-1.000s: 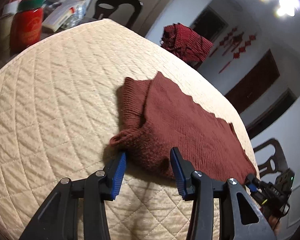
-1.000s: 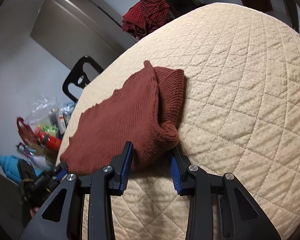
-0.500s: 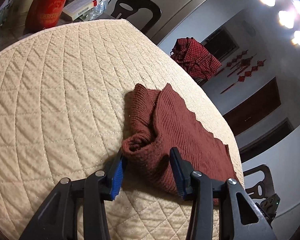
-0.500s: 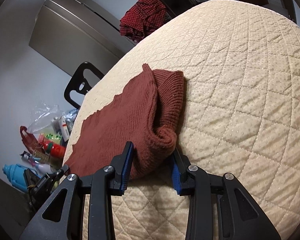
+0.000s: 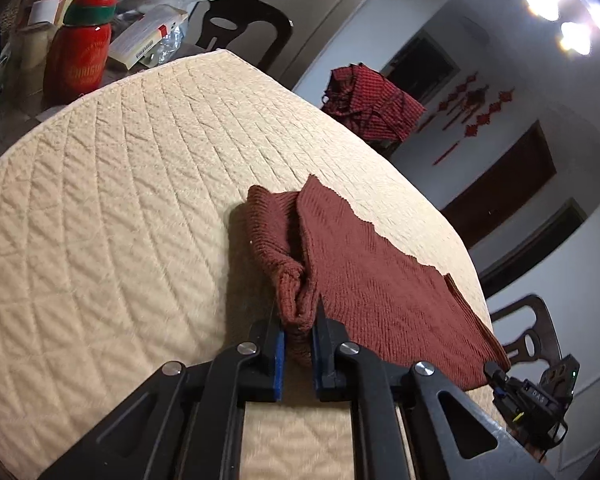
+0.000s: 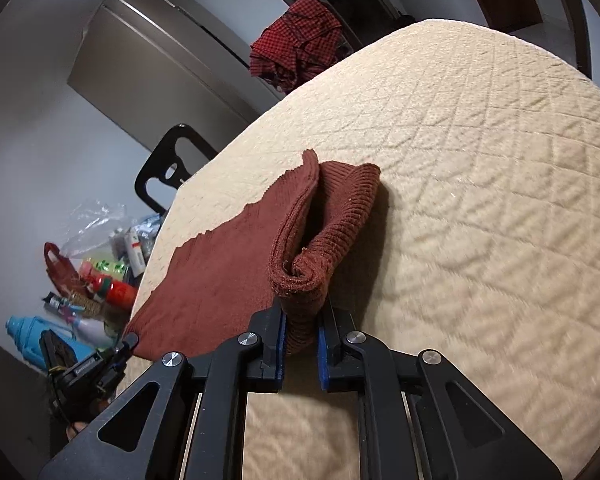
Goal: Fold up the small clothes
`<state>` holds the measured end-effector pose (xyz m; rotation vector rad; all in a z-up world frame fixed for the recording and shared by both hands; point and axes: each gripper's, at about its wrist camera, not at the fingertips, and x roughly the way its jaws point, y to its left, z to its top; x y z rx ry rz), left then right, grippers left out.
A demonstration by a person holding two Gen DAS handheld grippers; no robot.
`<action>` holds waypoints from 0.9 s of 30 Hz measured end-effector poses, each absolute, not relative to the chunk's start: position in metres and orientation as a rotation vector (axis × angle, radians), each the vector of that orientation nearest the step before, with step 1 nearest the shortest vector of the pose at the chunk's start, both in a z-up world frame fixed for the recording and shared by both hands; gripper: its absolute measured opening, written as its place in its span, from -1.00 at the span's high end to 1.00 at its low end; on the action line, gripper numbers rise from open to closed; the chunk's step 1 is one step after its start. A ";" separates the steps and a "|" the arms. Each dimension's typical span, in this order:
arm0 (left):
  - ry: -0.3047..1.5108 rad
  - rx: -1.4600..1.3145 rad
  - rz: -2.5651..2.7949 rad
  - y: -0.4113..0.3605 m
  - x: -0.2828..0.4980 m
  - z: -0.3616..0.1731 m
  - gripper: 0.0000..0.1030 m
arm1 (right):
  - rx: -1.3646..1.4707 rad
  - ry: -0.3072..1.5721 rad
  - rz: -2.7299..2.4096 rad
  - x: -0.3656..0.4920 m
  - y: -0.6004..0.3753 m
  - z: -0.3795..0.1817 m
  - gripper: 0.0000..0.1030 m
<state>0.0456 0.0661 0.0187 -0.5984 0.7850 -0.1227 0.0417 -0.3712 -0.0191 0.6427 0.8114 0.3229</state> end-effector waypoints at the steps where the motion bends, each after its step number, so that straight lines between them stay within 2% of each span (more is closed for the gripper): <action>1: 0.793 -0.594 -0.130 0.066 0.040 0.018 0.77 | 0.644 0.822 0.324 0.034 -0.373 -0.019 0.77; 8: 0.855 -0.558 -0.168 0.063 0.001 0.008 0.77 | 0.641 0.890 0.293 -0.011 -0.379 -0.023 0.77; 14: 0.892 -0.532 -0.184 0.062 -0.003 -0.004 0.77 | 0.623 0.933 0.261 -0.012 -0.379 -0.038 0.76; 22: 0.884 -0.519 -0.204 0.068 -0.009 0.000 0.68 | 0.498 0.921 0.253 -0.024 -0.377 -0.024 0.65; 27: 0.832 -0.478 -0.140 0.078 -0.024 0.015 0.65 | 0.407 0.839 0.231 -0.041 -0.381 -0.002 0.64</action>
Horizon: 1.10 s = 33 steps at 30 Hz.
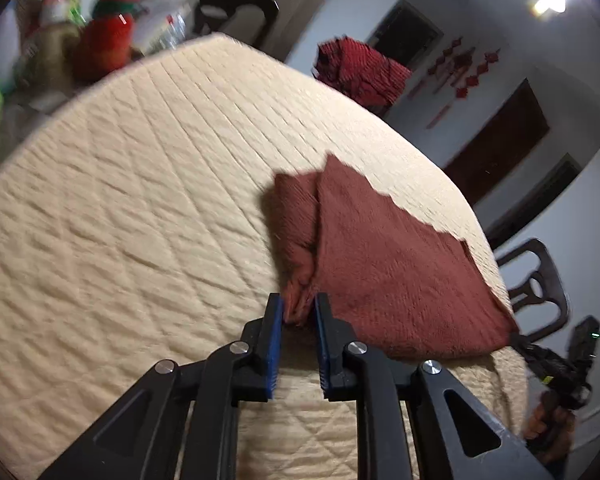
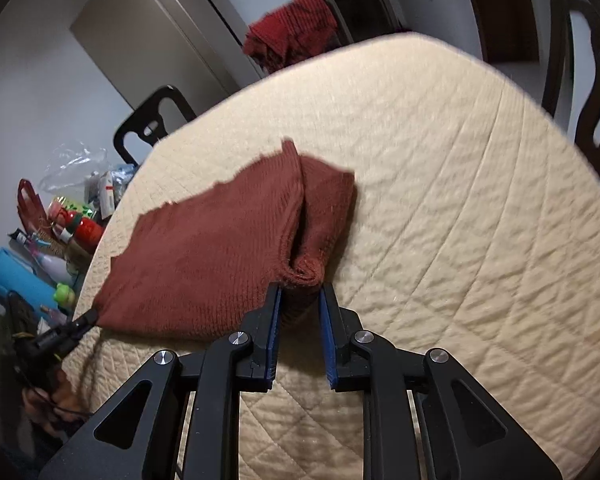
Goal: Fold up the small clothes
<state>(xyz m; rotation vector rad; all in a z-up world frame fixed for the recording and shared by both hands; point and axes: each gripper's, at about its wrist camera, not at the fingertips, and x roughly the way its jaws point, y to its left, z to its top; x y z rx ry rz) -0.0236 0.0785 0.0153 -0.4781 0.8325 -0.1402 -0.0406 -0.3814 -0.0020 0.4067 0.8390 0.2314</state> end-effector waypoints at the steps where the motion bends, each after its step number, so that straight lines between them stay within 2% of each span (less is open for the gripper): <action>1: 0.815 -0.466 -0.127 0.080 -0.026 0.020 0.65 | 0.389 0.811 0.219 -0.044 -0.383 0.005 0.64; 6: 0.760 -0.424 -0.148 0.075 -0.021 0.041 0.65 | 0.328 0.708 0.250 -0.045 -0.373 0.028 0.64; 13: 0.777 -0.341 -0.230 0.033 0.004 0.031 0.65 | 0.303 0.827 0.291 -0.011 -0.345 -0.010 0.64; 14: 0.801 -0.339 -0.229 0.031 0.008 0.024 0.65 | 0.291 0.846 0.266 -0.009 -0.345 -0.017 0.66; 15: 0.829 -0.336 -0.222 0.030 0.011 0.018 0.66 | 0.282 0.864 0.239 -0.007 -0.347 -0.023 0.76; 23: 0.815 -0.301 -0.213 0.031 0.010 0.025 0.66 | 0.211 0.802 0.343 -0.003 -0.312 0.002 0.75; 33: 0.844 -0.192 -0.186 0.016 0.027 0.019 0.65 | 0.065 0.867 0.507 0.042 -0.232 -0.015 0.75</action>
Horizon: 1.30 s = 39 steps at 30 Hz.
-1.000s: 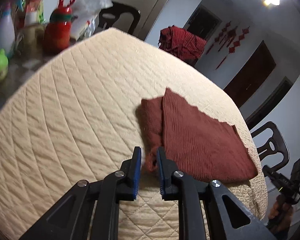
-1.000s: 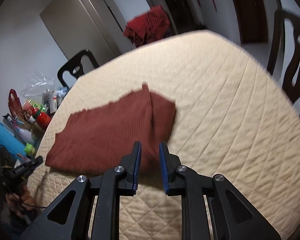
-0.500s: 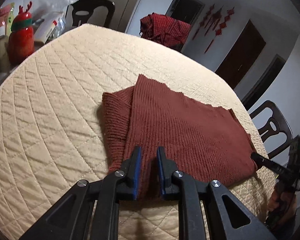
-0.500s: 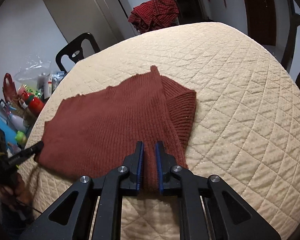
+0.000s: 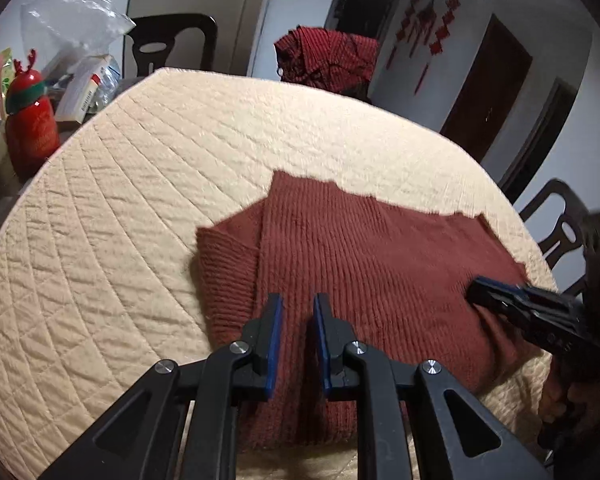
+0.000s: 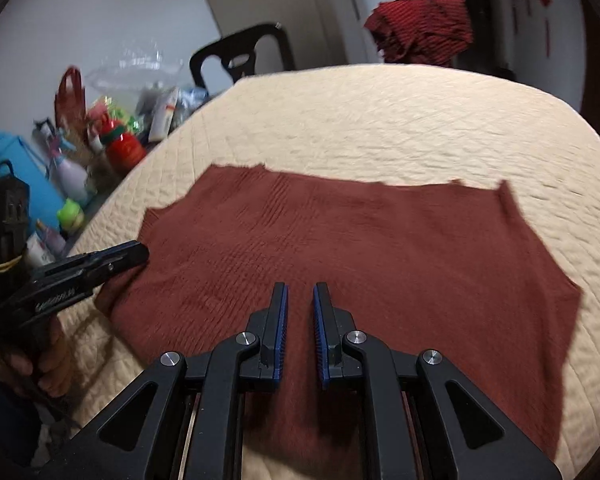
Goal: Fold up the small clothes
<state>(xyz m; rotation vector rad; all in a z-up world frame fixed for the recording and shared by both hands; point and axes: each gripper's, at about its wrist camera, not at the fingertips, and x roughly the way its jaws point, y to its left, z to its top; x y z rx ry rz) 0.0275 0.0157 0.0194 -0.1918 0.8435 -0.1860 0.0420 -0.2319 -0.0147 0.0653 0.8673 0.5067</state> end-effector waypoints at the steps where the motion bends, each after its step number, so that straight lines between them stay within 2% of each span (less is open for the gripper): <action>1: 0.840 -0.185 -0.187 0.014 0.026 0.018 0.65 | 0.053 0.866 0.503 0.046 -0.229 -0.017 0.77; 9: 0.826 -0.187 -0.198 0.013 0.025 0.017 0.59 | 0.018 0.860 0.470 0.059 -0.223 -0.013 0.81; 26: 0.821 -0.242 -0.187 0.023 0.021 0.024 0.54 | -0.011 0.837 0.511 -0.006 -0.225 -0.012 0.81; 27: 0.816 -0.242 -0.181 0.025 0.020 0.026 0.45 | -0.010 0.837 0.513 -0.007 -0.225 -0.012 0.81; 28: 0.808 -0.239 -0.169 0.027 0.019 0.027 0.20 | -0.003 0.838 0.516 -0.009 -0.226 -0.013 0.81; 30: 0.782 -0.227 -0.139 0.032 0.017 0.030 -0.08 | 0.009 0.842 0.519 -0.010 -0.227 -0.014 0.80; 39: 0.842 -0.257 -0.134 0.045 0.038 0.013 -0.08 | 0.024 0.844 0.526 -0.010 -0.226 -0.017 0.80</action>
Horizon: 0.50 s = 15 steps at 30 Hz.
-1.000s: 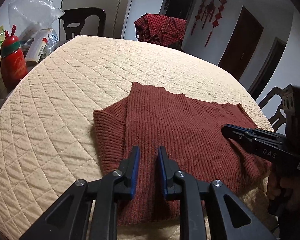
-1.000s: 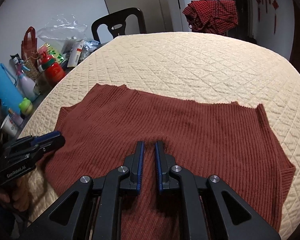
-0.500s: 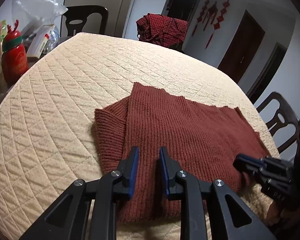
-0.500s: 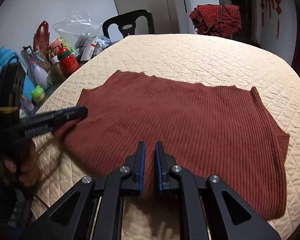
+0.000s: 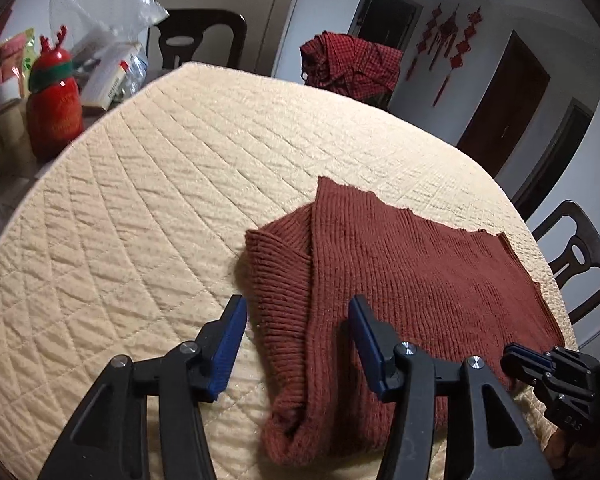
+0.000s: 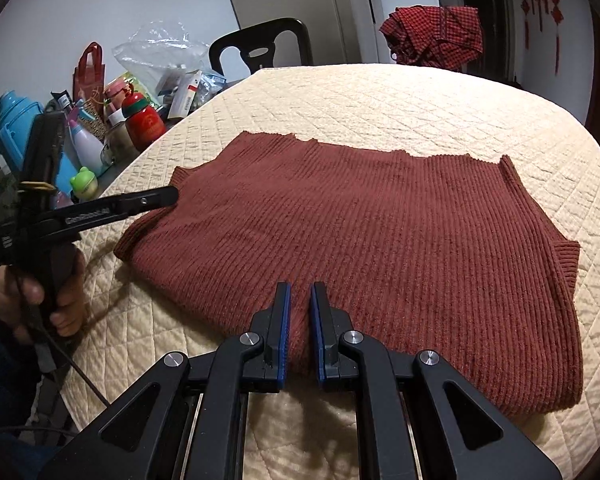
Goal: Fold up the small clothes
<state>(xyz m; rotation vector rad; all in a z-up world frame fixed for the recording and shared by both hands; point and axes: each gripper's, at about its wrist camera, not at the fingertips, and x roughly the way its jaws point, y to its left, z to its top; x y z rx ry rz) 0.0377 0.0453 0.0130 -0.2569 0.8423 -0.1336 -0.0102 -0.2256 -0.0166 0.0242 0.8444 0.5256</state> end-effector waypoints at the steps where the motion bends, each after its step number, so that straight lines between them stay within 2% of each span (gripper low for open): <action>1: 0.851 -0.265 -0.144 0.045 0.040 0.011 -0.09 | 0.031 0.846 0.527 -0.010 -0.226 -0.017 0.80; 7: 0.850 -0.285 -0.181 0.042 0.051 0.007 -0.27 | 0.053 0.849 0.534 -0.009 -0.227 -0.019 0.81; 15: 0.856 -0.346 -0.211 0.044 0.058 0.008 -0.25 | 0.090 0.857 0.546 -0.008 -0.232 -0.020 0.80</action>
